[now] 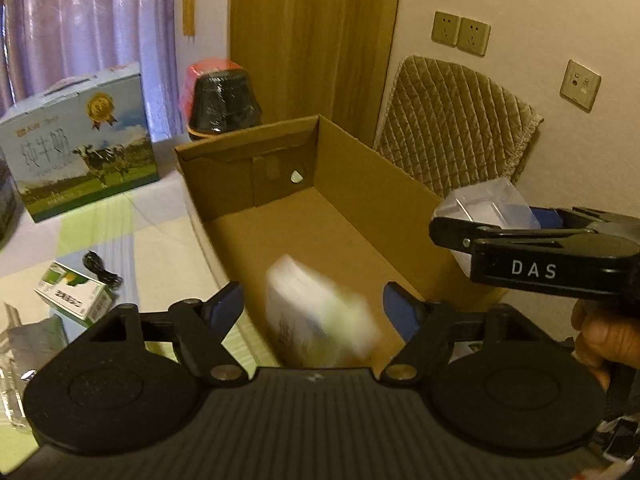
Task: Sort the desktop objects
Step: 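Carry both items to the cardboard box and release them inside, then return both tools to the table toward the spoon and white box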
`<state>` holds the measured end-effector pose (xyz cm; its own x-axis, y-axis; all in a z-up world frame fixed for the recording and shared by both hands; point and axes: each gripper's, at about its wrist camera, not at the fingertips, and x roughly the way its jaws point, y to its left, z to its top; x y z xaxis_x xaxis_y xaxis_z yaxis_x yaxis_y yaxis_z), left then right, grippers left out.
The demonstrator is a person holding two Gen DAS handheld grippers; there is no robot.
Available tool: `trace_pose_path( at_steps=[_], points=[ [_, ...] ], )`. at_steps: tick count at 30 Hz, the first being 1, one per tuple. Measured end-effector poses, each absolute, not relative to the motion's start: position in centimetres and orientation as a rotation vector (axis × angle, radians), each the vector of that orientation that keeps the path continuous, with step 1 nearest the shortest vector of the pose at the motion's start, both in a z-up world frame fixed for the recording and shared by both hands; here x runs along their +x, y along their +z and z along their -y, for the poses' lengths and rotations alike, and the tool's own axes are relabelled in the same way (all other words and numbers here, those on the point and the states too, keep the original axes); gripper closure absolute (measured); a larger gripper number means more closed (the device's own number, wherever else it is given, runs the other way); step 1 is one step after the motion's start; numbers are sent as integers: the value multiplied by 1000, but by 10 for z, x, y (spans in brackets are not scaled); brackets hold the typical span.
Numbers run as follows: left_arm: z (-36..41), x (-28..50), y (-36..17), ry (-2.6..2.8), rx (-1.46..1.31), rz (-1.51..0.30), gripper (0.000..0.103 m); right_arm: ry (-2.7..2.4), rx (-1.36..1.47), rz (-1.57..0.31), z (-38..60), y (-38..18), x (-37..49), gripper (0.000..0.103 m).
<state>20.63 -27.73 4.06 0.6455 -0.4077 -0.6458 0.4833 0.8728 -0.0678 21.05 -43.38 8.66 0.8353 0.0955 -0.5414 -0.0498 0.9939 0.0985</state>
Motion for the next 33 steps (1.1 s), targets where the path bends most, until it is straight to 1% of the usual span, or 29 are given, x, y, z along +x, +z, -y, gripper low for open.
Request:
trace_pose_path(
  at_steps=[14,16,18,25,33],
  points=[
    [225,175,44,-437,43,-687,27,116,56,-582,414,79,220,17],
    [219,171,44,-427,40,-689,27,99,36,-578,409,79,225,10],
    [211,167,43,-416,34,-691,27,94,63,-565,411,81,226,7],
    [180,146,35,-368,4,-703,24,81,85,-552,413,85,202,6],
    [133,112,18,-287,-13,-748,20,107,114,-538,400,92,153,5]
  ],
)
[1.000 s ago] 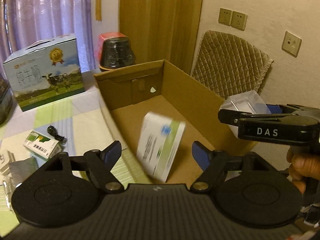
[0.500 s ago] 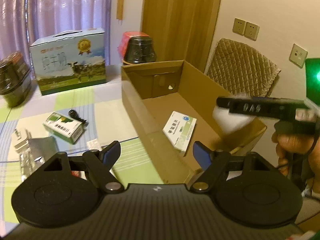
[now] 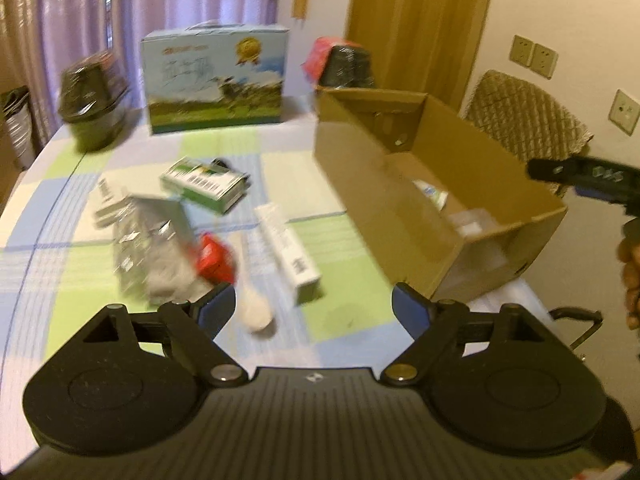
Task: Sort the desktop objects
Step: 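Return both tools to the table toward the spoon and white box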
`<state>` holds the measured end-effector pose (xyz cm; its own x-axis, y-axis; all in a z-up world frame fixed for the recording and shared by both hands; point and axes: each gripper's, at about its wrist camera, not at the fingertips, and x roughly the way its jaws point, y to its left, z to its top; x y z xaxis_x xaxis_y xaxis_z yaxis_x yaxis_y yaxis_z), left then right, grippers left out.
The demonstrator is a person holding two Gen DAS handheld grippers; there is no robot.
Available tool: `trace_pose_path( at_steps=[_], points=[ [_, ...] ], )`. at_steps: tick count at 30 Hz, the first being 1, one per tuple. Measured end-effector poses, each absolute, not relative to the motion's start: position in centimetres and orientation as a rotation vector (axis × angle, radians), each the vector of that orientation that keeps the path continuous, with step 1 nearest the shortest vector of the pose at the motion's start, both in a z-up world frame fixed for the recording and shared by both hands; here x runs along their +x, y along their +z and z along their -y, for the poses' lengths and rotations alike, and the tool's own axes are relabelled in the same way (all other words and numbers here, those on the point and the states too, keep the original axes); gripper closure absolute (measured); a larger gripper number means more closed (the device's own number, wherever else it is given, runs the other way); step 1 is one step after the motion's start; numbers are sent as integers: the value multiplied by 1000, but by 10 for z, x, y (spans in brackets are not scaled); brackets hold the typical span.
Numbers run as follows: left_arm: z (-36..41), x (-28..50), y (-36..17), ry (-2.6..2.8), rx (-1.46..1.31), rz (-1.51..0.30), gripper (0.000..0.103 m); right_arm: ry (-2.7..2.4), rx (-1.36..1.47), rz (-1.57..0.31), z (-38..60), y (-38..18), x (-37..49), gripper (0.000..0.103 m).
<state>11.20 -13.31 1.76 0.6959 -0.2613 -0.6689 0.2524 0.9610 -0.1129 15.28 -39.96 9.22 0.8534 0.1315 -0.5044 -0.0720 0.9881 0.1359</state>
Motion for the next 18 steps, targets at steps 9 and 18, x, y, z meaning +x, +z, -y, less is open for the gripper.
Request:
trace_pose_path(
  at_steps=[9,18],
  points=[
    [79,75,4,-196,-47,-779,18,222,135,-557,353,93,101,5],
    [51,62,0,-144,-45,-779,17,328,81,-632,303,72,82,5]
  ],
)
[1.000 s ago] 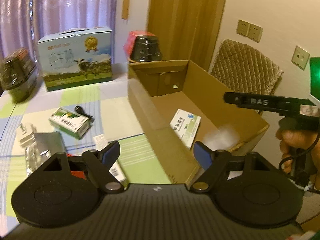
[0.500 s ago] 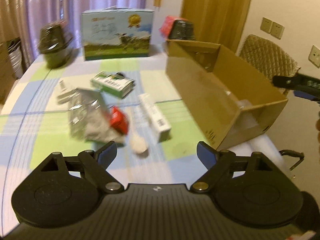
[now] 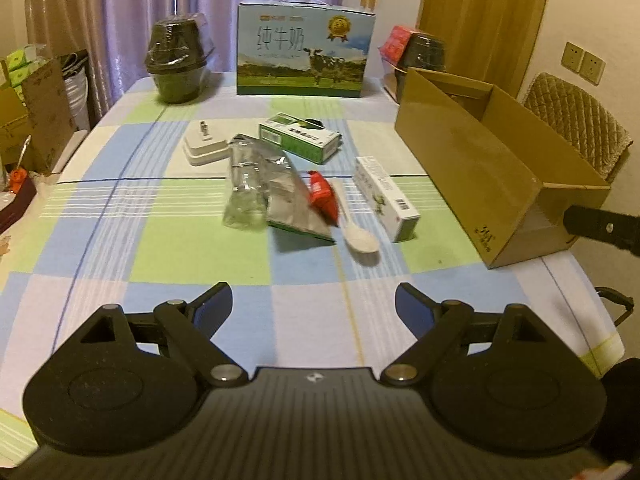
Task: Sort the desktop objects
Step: 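Return both tools to the table toward the spoon and white box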
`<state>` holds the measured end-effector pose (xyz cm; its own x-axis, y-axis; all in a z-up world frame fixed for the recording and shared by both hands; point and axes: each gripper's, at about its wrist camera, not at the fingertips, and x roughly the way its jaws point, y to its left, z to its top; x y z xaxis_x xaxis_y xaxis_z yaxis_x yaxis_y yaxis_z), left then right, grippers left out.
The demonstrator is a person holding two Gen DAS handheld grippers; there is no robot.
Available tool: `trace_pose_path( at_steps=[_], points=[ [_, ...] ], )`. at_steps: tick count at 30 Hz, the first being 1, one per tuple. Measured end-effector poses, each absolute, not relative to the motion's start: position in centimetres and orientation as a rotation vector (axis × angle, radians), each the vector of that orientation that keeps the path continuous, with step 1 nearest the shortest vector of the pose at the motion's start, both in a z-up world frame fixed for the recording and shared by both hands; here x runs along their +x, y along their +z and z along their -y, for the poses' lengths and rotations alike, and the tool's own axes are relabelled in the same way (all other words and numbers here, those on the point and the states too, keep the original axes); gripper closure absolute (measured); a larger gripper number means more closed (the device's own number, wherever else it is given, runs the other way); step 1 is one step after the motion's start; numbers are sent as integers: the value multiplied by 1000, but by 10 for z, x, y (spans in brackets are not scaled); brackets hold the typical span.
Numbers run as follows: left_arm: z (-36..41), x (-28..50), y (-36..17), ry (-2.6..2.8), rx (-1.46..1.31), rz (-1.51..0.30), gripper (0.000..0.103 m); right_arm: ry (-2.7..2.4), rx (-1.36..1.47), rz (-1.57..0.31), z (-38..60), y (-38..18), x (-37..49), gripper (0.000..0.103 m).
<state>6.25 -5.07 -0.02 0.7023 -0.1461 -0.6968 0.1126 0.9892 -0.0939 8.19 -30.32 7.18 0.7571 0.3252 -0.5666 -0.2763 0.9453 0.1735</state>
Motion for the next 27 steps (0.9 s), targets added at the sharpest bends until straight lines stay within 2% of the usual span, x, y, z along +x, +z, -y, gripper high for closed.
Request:
trace_pose_path(
  at_steps=[20,22,27],
  points=[
    [19,75,-16,-90,-64,-793,15,441,-54,-640,239,43,107,6],
    [18,77,-19,-91,-58,-794,15,450,-78,-637,231,38,112,10],
    [17,85,-26,-96,-64,-805,15,450,-131,-658,213,20,132,28]
  ],
)
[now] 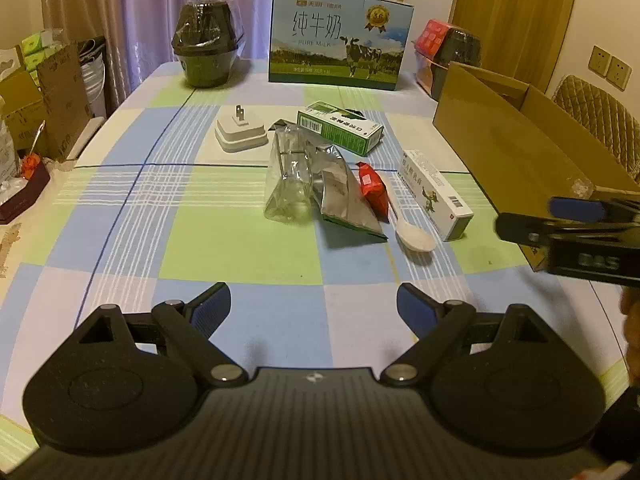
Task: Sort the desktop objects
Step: 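Return both tools to the table toward the spoon and white box, then grasp the white spoon with the left gripper while the right gripper grasps the long white box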
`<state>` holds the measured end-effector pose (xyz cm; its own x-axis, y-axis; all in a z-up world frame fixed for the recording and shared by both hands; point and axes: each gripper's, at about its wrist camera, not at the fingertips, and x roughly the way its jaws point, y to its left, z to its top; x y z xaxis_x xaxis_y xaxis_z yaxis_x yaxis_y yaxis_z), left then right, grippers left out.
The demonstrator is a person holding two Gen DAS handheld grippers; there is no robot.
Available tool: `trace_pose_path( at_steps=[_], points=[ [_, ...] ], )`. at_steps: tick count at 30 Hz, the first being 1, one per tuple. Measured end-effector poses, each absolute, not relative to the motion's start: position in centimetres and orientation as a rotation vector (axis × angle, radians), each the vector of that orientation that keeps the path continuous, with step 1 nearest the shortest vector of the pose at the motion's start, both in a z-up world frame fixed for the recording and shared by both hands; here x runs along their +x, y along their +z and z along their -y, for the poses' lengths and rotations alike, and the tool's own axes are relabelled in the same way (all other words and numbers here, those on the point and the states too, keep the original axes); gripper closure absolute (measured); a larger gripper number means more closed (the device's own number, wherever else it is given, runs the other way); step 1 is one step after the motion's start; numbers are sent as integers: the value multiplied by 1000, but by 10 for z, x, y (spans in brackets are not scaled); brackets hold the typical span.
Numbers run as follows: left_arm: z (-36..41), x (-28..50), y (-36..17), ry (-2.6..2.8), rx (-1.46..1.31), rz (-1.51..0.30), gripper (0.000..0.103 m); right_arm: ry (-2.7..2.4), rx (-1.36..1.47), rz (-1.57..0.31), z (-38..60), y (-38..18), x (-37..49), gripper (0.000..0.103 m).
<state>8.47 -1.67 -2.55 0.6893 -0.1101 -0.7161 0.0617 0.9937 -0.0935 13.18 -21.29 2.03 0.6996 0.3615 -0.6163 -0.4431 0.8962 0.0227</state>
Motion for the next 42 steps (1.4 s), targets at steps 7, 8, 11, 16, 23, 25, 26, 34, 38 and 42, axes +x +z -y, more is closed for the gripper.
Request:
trace_pose_path(
  at_steps=[7,8,11,16,23,25,26,34,38,42],
  points=[
    [17,101,-32,-107,-70,-808,16,438,-158,-689,202,-3,173,36],
    [17,103,-33,-108,-71,-808,16,437,-163,-691,200,-6,180,36],
    [18,112,-36,-112,-72,-809,16,435,-181,-705,195,-17,197,38],
    [18,122,-43,-118,-73,-814,16,446,-201,-743,191,-34,217,49],
    [15,130,-52,-115,-74,-827,16,457,-196,-779,191,-42,223,80],
    [15,131,-53,-117,-74,-827,16,475,-186,-787,192,-42,215,80],
    [15,131,-54,-117,-74,-829,16,479,-182,-792,192,-41,210,80],
    [22,125,-55,-154,-46,-821,16,580,-55,-847,202,-35,168,80],
    [34,130,-58,-211,-34,-816,17,505,-67,-819,214,-32,155,80],
    [57,142,-64,-277,-27,-831,20,460,-97,-793,224,-34,146,80]
  ],
)
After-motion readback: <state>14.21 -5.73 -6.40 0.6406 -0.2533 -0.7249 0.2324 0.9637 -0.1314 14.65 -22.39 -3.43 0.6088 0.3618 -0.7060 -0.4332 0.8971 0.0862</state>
